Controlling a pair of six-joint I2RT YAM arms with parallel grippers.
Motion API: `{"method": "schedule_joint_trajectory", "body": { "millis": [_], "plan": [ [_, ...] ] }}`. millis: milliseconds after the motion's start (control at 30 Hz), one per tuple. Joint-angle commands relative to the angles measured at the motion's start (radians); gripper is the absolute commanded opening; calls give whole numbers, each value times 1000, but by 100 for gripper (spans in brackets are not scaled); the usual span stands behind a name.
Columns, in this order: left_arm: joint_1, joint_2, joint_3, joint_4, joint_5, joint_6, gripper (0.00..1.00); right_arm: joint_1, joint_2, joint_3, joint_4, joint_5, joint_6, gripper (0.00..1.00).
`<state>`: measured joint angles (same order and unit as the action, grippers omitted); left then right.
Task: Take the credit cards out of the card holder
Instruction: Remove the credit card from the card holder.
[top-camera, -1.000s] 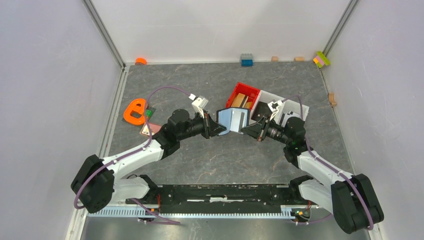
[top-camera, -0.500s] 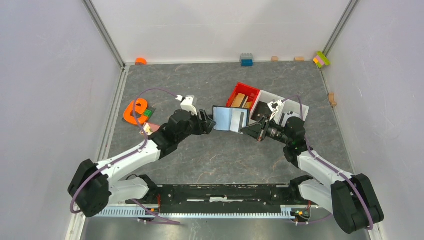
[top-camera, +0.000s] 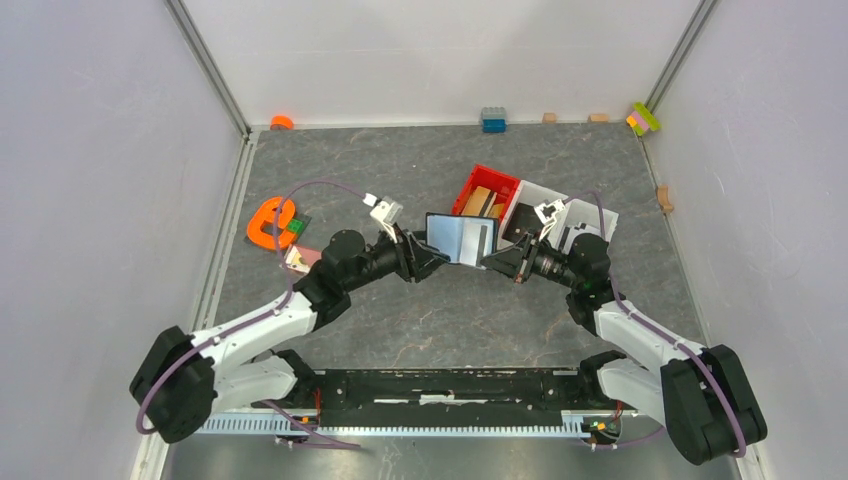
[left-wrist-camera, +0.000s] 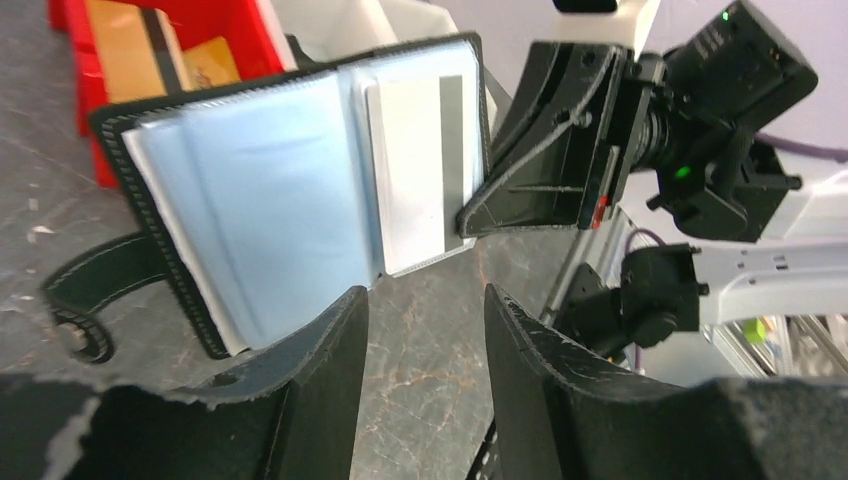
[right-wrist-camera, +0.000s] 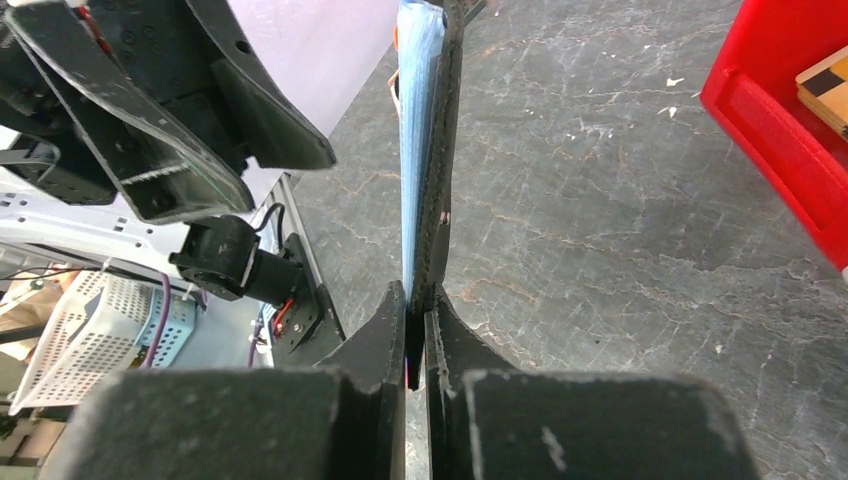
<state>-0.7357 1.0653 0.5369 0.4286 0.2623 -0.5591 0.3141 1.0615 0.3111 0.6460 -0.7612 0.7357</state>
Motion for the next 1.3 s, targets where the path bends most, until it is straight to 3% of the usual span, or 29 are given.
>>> {"method": "schedule_joint_trajectory", "body": {
  "millis": [0, 367, 667, 1033, 1267],
  "plan": [
    [-1, 66, 53, 99, 160, 15, 52, 3, -13, 23, 108, -46, 51, 0],
    [1, 164, 91, 132, 244, -44, 60, 5, -4, -10, 275, -106, 174, 0],
    [2, 201, 89, 244, 353, -116, 55, 27, 30, 1, 280, -113, 168, 0],
    [15, 200, 77, 281, 364, -147, 30, 77, 52, 67, 81, -79, 24, 1],
    [19, 186, 62, 307, 370, -156, 11, 80, 45, 72, 59, -73, 7, 1]
  ]
}}
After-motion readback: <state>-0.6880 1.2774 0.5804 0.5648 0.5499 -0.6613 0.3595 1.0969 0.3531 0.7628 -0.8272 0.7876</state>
